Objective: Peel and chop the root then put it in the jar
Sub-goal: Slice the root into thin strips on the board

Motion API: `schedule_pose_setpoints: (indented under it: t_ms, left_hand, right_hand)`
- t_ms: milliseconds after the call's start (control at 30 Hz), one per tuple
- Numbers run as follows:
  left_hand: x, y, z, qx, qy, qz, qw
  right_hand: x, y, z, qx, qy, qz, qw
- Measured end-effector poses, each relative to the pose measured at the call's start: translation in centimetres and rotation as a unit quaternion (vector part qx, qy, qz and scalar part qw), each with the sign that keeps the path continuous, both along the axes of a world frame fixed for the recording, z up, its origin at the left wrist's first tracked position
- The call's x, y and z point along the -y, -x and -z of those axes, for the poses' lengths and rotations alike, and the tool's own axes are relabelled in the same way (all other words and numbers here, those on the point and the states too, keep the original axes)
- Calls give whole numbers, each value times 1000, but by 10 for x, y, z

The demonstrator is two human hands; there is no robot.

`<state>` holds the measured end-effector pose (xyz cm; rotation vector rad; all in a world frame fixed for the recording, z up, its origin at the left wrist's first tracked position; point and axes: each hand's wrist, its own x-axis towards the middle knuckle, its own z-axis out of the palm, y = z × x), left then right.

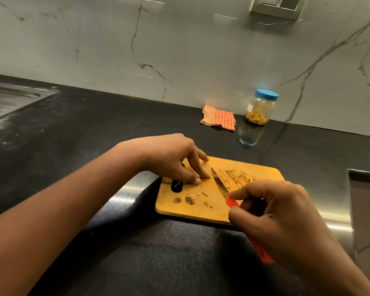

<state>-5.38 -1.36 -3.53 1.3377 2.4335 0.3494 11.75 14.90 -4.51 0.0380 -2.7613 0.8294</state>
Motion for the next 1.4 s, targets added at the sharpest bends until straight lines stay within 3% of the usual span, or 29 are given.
schedule_pose_setpoints:
  t_ms: [867,1233,1400]
  left_hand:
    - [1,1,-1,17,-6,3,1000]
    - [7,10,0,17,-112,-51,992]
    - [13,13,-3,57,-102,-54,992]
  right_hand:
    - [-10,1,-7,8,-32,-22,999]
    - [-7,1,-7,-5,-31,-26,999]
    - [-6,3,-5,-3,-23,-27,999]
